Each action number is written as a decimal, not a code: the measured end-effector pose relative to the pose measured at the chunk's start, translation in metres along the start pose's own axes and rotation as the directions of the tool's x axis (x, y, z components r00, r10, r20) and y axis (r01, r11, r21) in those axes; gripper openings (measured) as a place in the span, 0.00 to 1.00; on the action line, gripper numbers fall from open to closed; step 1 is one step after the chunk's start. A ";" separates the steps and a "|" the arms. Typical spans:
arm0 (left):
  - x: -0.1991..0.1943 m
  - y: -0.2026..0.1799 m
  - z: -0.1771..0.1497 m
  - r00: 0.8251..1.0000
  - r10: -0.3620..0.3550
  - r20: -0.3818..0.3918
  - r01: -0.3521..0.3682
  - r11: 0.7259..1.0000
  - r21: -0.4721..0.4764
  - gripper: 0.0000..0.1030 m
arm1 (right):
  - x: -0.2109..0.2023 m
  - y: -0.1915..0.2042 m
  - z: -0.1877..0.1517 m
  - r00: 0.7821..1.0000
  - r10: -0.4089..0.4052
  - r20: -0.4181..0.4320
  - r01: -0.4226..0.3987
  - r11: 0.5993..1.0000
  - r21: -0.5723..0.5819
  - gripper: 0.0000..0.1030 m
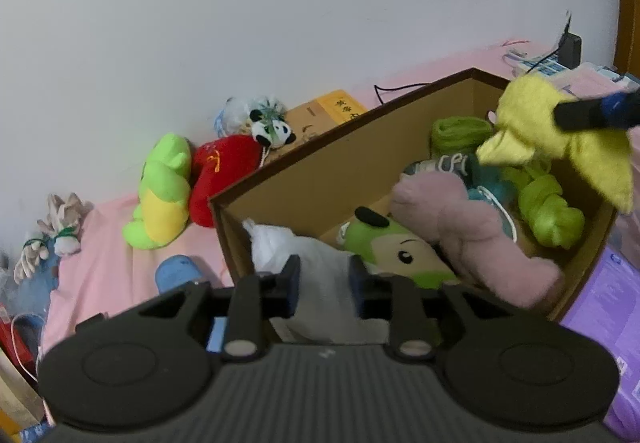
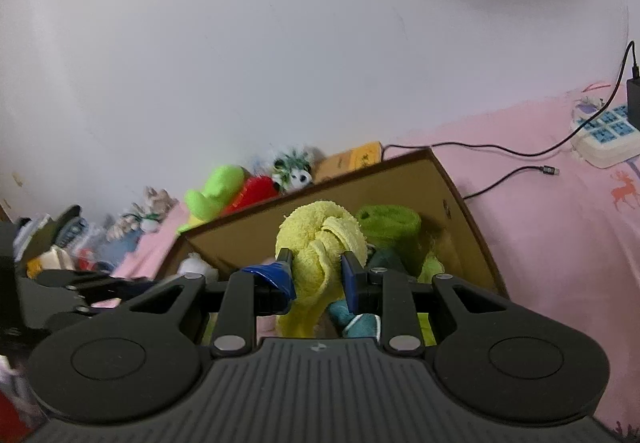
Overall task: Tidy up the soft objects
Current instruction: 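Carry the white bag with the left gripper while the right carries the yellow towel to the box, then lower the white bag and yellow towel into the box and open both grippers, then withdraw both grippers from the box toward the phone stand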
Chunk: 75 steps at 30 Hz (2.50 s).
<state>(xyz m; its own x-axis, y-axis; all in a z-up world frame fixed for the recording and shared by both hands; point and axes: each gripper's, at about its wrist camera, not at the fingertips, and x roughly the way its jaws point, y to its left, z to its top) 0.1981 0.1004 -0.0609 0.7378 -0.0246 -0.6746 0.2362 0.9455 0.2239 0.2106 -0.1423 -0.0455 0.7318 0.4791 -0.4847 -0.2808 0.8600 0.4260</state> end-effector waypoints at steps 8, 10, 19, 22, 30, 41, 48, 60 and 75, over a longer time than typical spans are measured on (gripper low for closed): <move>-0.002 0.007 -0.003 1.000 0.002 -0.004 -0.002 0.996 -0.092 0.59 | 0.028 -0.002 -0.013 0.997 -0.056 -0.043 0.054 0.997 -0.049 0.11; -0.009 0.007 -0.003 1.000 0.000 0.002 0.000 0.993 -0.122 0.61 | 0.030 -0.002 -0.015 0.997 -0.055 -0.054 0.052 0.997 -0.055 0.11; -0.044 -0.001 -0.006 0.999 0.036 0.036 -0.028 0.979 -0.200 0.65 | 0.013 -0.003 -0.011 0.998 -0.030 -0.049 0.030 1.000 -0.004 0.11; -0.054 -0.005 -0.005 0.997 0.069 0.030 -0.061 0.975 -0.212 0.67 | 0.001 0.000 -0.012 0.999 -0.021 -0.029 0.021 1.000 0.005 0.12; -0.079 -0.013 -0.009 0.991 0.126 0.035 -0.113 0.960 -0.256 0.91 | -0.035 0.010 -0.021 1.000 -0.016 0.019 0.016 1.000 0.004 0.12; -0.109 -0.023 -0.031 0.994 0.109 0.030 -0.091 0.930 -0.356 0.91 | -0.069 0.020 -0.041 0.998 -0.046 0.038 0.045 0.999 0.009 0.13; -0.117 -0.043 -0.039 0.996 0.084 -0.009 -0.082 0.930 -0.359 0.91 | -0.082 0.033 -0.055 0.994 -0.089 0.057 0.093 0.994 -0.063 0.15; -0.114 -0.071 -0.049 0.997 0.048 -0.061 -0.067 0.928 -0.365 0.91 | -0.100 0.038 -0.080 0.994 -0.107 -0.003 0.107 0.993 -0.043 0.15; -0.109 -0.099 -0.057 0.993 0.001 -0.115 -0.040 0.940 -0.340 0.91 | -0.124 0.040 -0.099 0.988 -0.150 -0.024 0.147 0.985 -0.090 0.15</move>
<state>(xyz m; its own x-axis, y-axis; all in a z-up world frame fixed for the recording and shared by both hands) 0.0581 0.0277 -0.0495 0.6605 0.0140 -0.7507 -0.0227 0.9997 -0.0013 0.0469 -0.1496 -0.0441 0.7502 0.3492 -0.5614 -0.2251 0.9333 0.2797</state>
